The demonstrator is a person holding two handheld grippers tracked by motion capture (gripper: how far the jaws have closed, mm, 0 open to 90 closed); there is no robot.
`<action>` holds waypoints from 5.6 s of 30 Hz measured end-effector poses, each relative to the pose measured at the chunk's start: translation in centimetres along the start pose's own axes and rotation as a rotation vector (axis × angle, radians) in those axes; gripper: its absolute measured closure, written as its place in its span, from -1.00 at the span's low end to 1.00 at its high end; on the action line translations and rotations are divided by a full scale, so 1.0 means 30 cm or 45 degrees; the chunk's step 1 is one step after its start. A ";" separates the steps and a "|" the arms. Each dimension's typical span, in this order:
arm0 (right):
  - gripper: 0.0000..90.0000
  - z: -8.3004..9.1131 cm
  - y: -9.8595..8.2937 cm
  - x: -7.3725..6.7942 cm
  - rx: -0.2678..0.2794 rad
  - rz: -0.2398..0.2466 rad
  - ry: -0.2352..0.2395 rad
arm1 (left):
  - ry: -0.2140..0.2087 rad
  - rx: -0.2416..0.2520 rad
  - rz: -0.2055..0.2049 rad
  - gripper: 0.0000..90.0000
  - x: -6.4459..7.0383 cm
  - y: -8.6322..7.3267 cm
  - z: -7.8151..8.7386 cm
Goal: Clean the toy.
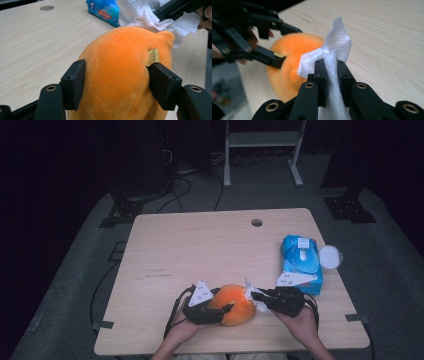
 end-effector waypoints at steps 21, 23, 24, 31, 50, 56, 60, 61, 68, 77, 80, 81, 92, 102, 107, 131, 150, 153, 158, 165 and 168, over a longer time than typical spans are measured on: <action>0.78 -0.020 0.009 -0.016 0.016 0.007 0.036 | -0.051 -0.035 0.036 -0.52 -0.009 0.008 -0.015; 0.78 -0.016 0.019 -0.016 0.039 0.008 0.030 | 0.000 0.003 -0.023 -0.32 0.001 0.018 -0.010; 0.78 -0.014 0.026 -0.017 0.051 0.017 0.025 | 0.088 0.070 -0.080 -0.31 0.020 0.035 -0.007; 0.78 -0.053 0.004 -0.001 0.039 0.038 0.065 | 0.024 0.083 0.073 -0.64 -0.015 0.036 0.002; 0.77 -0.044 -0.001 -0.023 0.040 0.029 0.087 | -0.006 0.006 0.063 -0.47 -0.007 0.002 0.004; 0.77 -0.033 -0.002 -0.004 0.048 0.000 0.059 | 0.004 -0.003 -0.020 -0.47 0.021 0.010 -0.001; 0.77 -0.055 0.030 -0.037 0.050 0.067 0.078 | -0.006 -0.007 -0.066 -0.54 0.033 0.011 -0.001; 0.78 -0.061 0.023 -0.029 0.038 0.063 0.082 | -0.025 -0.011 -0.063 -0.59 0.028 0.015 0.004; 0.77 -0.051 -0.001 -0.026 0.000 0.064 0.111 | -0.079 -0.101 0.182 -0.76 -0.034 0.001 -0.012; 0.77 -0.049 0.038 -0.040 0.058 0.080 0.076 | 0.144 0.034 -0.102 -0.26 0.015 0.027 -0.001; 0.78 -0.065 0.008 -0.004 0.036 0.044 0.035 | 0.111 0.000 -0.069 -0.29 -0.004 0.002 -0.007; 0.78 -0.069 -0.005 0.015 0.023 0.020 0.011 | 0.111 0.000 -0.069 -0.31 -0.004 0.002 -0.007; 0.78 -0.072 0.004 -0.010 0.040 0.032 0.041 | 0.042 0.006 0.011 -0.45 -0.031 -0.030 0.000; 0.78 -0.078 0.008 -0.011 0.030 0.033 0.021 | 0.047 0.000 -0.033 -0.50 -0.006 -0.019 -0.003; 0.78 -0.082 -0.026 0.034 0.009 -0.026 0.005 | 0.011 0.034 0.116 -0.71 -0.044 0.009 0.027; 0.78 -0.087 0.035 -0.105 0.075 0.159 0.021 | -0.013 -0.048 0.047 -0.44 -0.006 0.010 -0.011; 0.78 -0.058 0.033 -0.039 0.079 0.122 -0.066 | -0.025 -0.077 0.125 -0.66 -0.012 -0.003 -0.028; 0.78 -0.055 0.035 -0.043 0.084 0.121 -0.067 | -0.042 -0.098 0.186 -0.65 -0.013 -0.017 -0.049; 0.78 -0.090 0.039 -0.143 0.078 0.204 0.047 | 0.026 -0.052 0.045 -0.26 0.013 0.001 -0.030; 0.79 -0.056 0.058 -0.093 0.105 0.188 -0.079 | 0.047 -0.029 -0.006 -0.21 0.026 0.011 -0.024; 0.79 -0.059 0.048 -0.106 0.089 0.192 -0.080 | 0.056 -0.039 -0.053 -0.22 0.036 0.016 -0.026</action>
Point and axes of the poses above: each handheld gripper's, and its own axes: z roughly backward along the jaws, y roughly out of its top, x roughly to its right, the point moved 2 cm from there along -z, roughly forward along the jaws, and after that the axes turned 4 degrees about y, right-handed, at the moved point
